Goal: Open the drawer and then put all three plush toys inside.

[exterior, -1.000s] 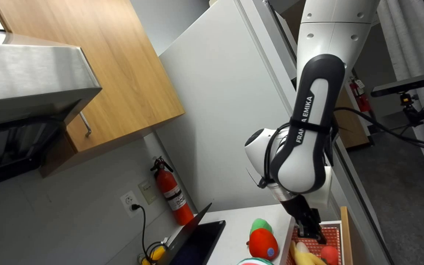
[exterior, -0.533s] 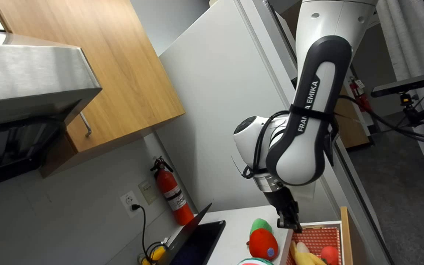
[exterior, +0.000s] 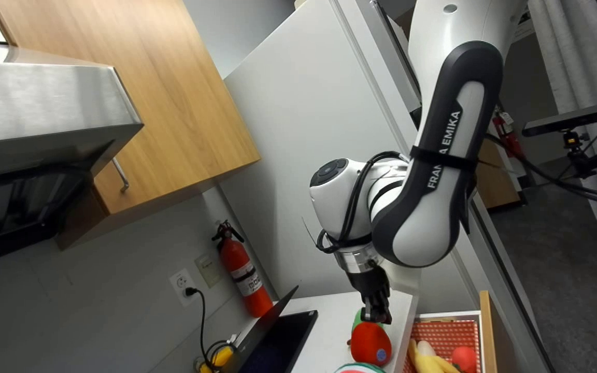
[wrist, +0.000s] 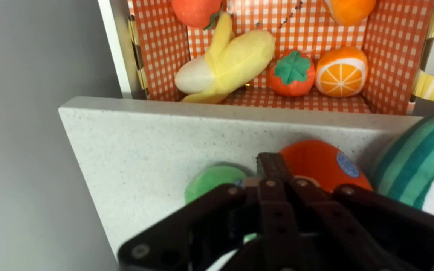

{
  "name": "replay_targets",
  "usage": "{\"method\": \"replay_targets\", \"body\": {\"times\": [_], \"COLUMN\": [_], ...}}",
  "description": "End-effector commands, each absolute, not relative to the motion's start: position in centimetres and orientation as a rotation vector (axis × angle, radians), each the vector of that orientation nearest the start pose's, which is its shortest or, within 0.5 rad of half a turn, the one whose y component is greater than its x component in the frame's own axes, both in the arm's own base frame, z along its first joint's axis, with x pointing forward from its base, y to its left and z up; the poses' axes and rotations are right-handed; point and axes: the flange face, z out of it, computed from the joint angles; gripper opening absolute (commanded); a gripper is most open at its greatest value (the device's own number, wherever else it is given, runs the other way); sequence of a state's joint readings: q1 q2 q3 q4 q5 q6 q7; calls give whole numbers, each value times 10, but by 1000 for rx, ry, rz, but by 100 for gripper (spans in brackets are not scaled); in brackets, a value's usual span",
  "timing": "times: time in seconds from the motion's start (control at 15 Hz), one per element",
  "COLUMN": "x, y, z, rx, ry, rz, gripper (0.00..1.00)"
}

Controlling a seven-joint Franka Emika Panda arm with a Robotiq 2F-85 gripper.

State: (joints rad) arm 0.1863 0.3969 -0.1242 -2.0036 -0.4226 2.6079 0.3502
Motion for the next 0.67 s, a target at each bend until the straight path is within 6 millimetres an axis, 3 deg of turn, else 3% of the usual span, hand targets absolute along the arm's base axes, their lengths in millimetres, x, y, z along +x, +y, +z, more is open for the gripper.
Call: {"method": "replay_targets", "body": {"times": [0.0,0.6], "x": [631,645], "y": [56,75], "z": [293,306], "rx": [-3375,-3329], "ry": [-126,-184], "rz": [-579,-749], "gripper": [0,0]}}
